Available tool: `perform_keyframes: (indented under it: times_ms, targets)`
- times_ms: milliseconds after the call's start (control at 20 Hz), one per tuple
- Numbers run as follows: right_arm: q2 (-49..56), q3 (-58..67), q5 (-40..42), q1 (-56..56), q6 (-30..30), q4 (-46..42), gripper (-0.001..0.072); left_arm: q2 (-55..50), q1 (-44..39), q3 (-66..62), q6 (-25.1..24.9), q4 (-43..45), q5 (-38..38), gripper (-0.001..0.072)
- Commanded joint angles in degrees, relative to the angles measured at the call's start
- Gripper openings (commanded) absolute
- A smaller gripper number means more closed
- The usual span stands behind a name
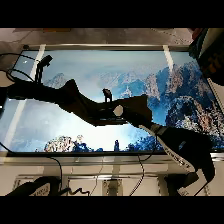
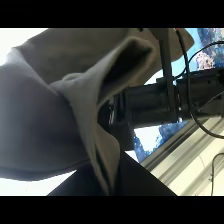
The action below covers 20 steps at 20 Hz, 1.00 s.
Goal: Fold the clothes and pants, and hang the long-sleeved shirts on hangers.
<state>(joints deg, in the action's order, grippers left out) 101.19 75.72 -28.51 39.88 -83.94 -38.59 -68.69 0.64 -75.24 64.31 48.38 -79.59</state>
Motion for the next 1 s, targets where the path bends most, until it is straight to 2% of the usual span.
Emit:
perform_keyframes:
  times_ms: [0, 200, 450, 550, 700, 800, 850, 900, 950]
  targets:
    - [0.5, 1.7, -9.0, -2.7, 0.1, -5.6, 0.0012, -1.7, -1.4, 0.1, 0.0, -0.5, 3.0, 0.0013]
    - [-4.2, 1.7, -22.2, -14.2, 0.1, -15.7, 0.0012, -6.3, -9.4, 0.1, 0.0, -5.5, 13.1, 0.0013]
    - [-14.8, 1.6, -27.3, -32.2, 0.1, -18.8, 0.0012, -13.4, -26.6, 0.1, -0.7, -13.1, 37.8, 0.0013]
    - [-17.8, 1.6, -29.5, -37.8, 0.1, -18.9, 0.0012, -16.4, -33.8, 0.1, -0.6, -13.1, 48.6, 0.0013]
    - [-19.0, 1.6, -34.2, -42.9, 0.1, -20.7, 0.0012, -21.5, -42.7, 0.1, -0.6, -13.1, 65.4, 0.0014]
    - [-19.0, 1.6, -35.1, -44.2, 0.1, -23.5, 0.0013, -24.0, -46.6, 0.1, -0.6, -13.1, 71.3, 0.0015]
    - [-19.0, 1.6, -35.0, -44.2, 0.1, -25.0, 0.004, -24.7, -47.8, 0.1, -0.6, -13.1, 72.1, 0.0094]
    - [-19.0, 1.6, -34.5, -44.2, 0.2, -26.5, 0.0142, -25.0, -48.3, 0.1, -0.6, -13.1, 72.0, 0.0363]
    - [-19.0, 1.6, -33.8, -44.2, 1.4, -27.3, 0.029, -24.9, -48.5, 0.1, -0.6, -13.1, 72.0, 0.0657]
